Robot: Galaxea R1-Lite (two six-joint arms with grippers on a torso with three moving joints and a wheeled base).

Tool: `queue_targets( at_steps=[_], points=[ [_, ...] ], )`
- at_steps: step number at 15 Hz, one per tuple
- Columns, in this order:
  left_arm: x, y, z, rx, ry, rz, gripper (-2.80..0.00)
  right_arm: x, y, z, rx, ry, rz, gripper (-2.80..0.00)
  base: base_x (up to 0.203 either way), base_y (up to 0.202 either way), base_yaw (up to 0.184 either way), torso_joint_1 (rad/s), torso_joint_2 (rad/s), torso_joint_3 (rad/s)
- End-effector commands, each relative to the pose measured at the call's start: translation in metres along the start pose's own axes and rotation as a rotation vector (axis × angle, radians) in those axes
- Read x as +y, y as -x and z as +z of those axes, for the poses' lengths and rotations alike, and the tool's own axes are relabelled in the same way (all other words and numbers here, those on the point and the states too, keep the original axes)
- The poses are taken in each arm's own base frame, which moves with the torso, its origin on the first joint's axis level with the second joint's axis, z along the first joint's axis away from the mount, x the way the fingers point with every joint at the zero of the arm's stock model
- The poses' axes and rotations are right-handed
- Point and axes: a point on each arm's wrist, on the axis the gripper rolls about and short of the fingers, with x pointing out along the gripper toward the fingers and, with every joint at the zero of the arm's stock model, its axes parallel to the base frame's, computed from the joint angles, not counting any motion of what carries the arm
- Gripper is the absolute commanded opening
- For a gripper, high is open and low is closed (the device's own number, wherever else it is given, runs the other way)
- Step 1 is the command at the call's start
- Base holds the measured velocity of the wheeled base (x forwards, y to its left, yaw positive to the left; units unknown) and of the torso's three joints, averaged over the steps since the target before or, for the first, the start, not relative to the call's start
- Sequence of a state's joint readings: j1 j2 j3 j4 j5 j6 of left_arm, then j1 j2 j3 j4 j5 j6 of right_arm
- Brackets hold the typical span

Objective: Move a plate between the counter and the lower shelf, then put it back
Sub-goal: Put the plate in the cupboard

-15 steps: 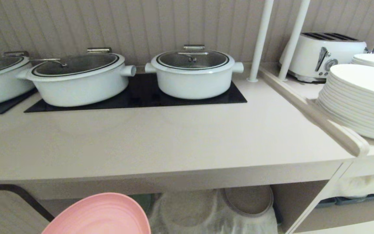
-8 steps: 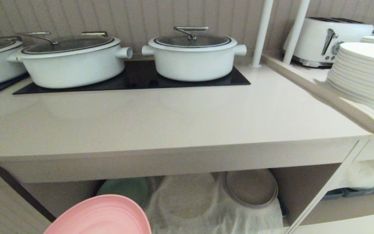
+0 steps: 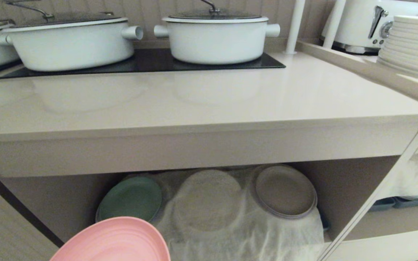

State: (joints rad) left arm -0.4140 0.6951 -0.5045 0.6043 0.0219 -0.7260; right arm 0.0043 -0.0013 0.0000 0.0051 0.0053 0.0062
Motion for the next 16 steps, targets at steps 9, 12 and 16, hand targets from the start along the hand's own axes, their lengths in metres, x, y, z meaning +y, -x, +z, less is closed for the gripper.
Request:
queue_targets(
  at_steps=[9, 12, 16],
  points=[
    [0.0002, 0.0001, -0.0002, 0.002, 0.004, 0.001, -2.8, 0.0, -0.0001, 0.0001, 0.001, 0.0, 0.001, -2.8, 0.0, 0.0, 0.0, -0.137, 0.44, 0.29],
    [0.0006, -0.0004, -0.0007, 0.005, 0.004, 0.003, -2.8, 0.0, -0.0001, 0.0001, 0.001, 0.0, 0.001, -2.8, 0.0, 0.0, 0.0, -0.021, 0.1, 0.077],
    [0.0006, -0.0004, -0.0007, 0.005, 0.004, 0.004, -2.8, 0.0, -0.0001, 0.0001, 0.001, 0.0, 0.001, -2.8, 0.0, 0.0, 0.0, -0.001, 0.01, 0.007]
  ],
)
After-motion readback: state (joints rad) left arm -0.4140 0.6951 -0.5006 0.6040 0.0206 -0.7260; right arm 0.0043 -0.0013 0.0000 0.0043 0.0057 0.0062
